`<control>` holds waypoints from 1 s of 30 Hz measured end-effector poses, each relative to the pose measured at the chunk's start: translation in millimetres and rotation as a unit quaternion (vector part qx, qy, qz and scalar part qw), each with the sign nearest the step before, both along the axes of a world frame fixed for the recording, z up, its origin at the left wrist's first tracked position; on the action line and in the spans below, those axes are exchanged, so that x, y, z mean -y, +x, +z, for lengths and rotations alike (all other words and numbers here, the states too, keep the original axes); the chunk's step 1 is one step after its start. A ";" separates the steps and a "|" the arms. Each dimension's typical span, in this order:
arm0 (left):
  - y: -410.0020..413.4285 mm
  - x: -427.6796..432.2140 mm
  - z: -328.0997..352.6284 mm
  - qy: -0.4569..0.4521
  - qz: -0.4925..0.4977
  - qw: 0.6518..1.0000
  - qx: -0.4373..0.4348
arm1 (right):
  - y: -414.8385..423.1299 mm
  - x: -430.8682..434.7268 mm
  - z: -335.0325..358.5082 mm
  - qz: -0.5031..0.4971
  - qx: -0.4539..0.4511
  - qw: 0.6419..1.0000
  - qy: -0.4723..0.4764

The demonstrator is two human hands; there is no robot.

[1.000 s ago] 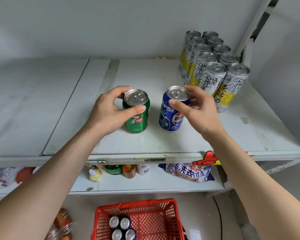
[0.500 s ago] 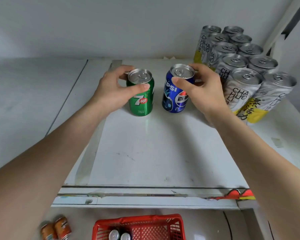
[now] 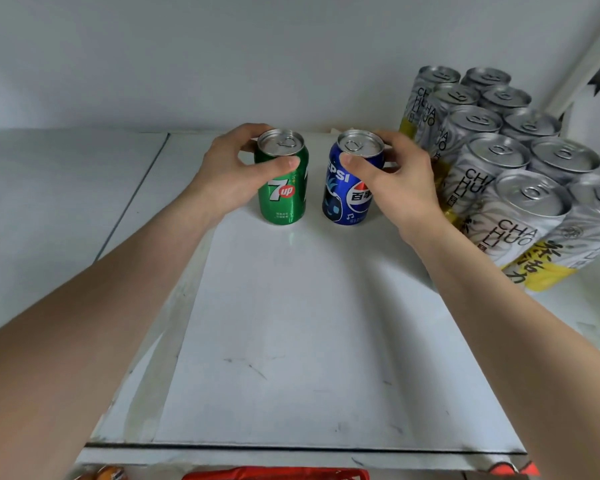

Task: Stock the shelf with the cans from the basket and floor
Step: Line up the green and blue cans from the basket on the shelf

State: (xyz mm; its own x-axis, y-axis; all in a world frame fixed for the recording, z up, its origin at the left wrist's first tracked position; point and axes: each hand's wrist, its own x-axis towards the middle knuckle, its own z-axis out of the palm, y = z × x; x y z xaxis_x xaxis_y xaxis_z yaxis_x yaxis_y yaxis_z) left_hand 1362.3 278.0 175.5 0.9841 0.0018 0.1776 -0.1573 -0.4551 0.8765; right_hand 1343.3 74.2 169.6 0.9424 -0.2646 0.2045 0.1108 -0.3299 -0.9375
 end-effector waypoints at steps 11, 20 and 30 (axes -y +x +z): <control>-23.6 -2.0 -41.3 -0.087 0.012 0.996 -0.035 | -10.7 8.4 -30.1 0.017 -0.046 0.998 0.043; -9.5 5.1 -63.3 -0.075 0.032 0.997 0.004 | -2.9 4.5 -43.6 0.033 -0.012 0.995 0.090; 20.3 8.3 -62.5 -0.038 0.029 0.999 0.012 | 21.5 5.9 -51.5 -0.006 0.015 0.997 0.076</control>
